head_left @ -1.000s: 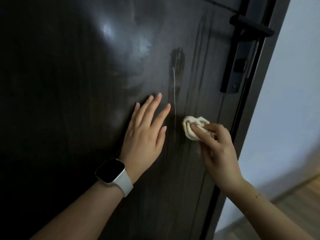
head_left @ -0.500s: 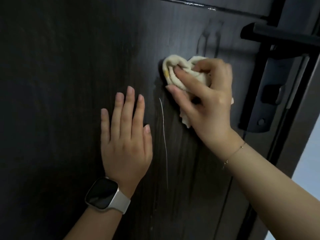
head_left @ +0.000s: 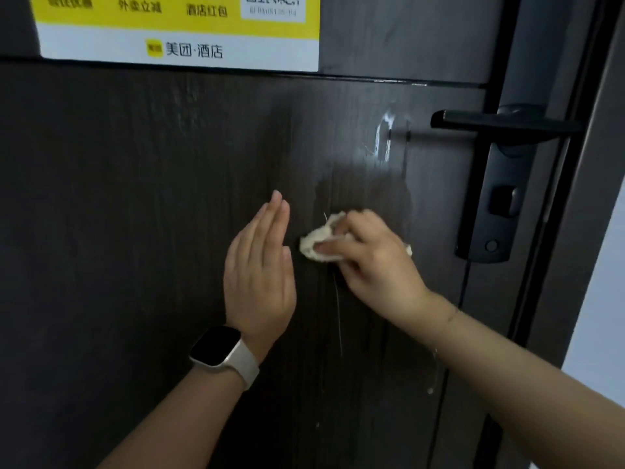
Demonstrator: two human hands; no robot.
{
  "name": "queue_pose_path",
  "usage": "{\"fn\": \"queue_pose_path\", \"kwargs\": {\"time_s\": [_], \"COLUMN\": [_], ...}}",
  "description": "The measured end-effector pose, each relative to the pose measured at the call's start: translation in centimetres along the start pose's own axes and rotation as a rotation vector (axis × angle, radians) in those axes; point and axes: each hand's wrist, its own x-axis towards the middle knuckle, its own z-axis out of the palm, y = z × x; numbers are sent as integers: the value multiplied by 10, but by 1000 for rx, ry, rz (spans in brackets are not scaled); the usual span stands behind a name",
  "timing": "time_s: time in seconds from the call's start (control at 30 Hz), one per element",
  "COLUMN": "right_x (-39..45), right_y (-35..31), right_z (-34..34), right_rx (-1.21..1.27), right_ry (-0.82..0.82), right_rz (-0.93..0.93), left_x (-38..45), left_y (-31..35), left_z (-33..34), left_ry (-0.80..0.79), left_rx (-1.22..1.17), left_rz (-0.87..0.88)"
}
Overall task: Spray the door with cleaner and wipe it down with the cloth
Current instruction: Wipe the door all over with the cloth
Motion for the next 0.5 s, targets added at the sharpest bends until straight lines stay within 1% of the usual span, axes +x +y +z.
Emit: {"fn": "queue_pose_path", "kwargs": {"time_s": [0.07, 0.13, 0.2, 0.23, 0.27, 0.33, 0.37, 0.43, 0.5], "right_x": [36, 62, 54, 36, 12, -39, -54, -45, -3], "right_y": [5, 8, 5, 3, -1, -15, -21, -21, -15], "right_z": [-11, -15, -7, 0, 8, 21, 24, 25, 18], "right_rx": [24, 41, 9, -10, -25, -40, -36, -20, -60], "right_ry": [110, 233, 289, 279, 235, 104, 67, 90, 196], "right_rz": [106, 211, 203, 165, 127, 79, 85, 134, 197], "left_x": [20, 42, 53, 54, 52, 49, 49, 50, 51], "left_y": [-13, -25, -34, -36, -38, -39, -39, -39, -38], "left_z": [-12, -13, -9, -7, -5, -5, -6, -7, -6], "left_ry": [3, 7, -15, -22, -24, -22, -19, -20, -29], "left_rx": [83, 200, 282, 303, 315, 327, 331, 339, 338], "left_rz": [48, 55, 31, 28, 32, 44, 50, 63, 63]}}
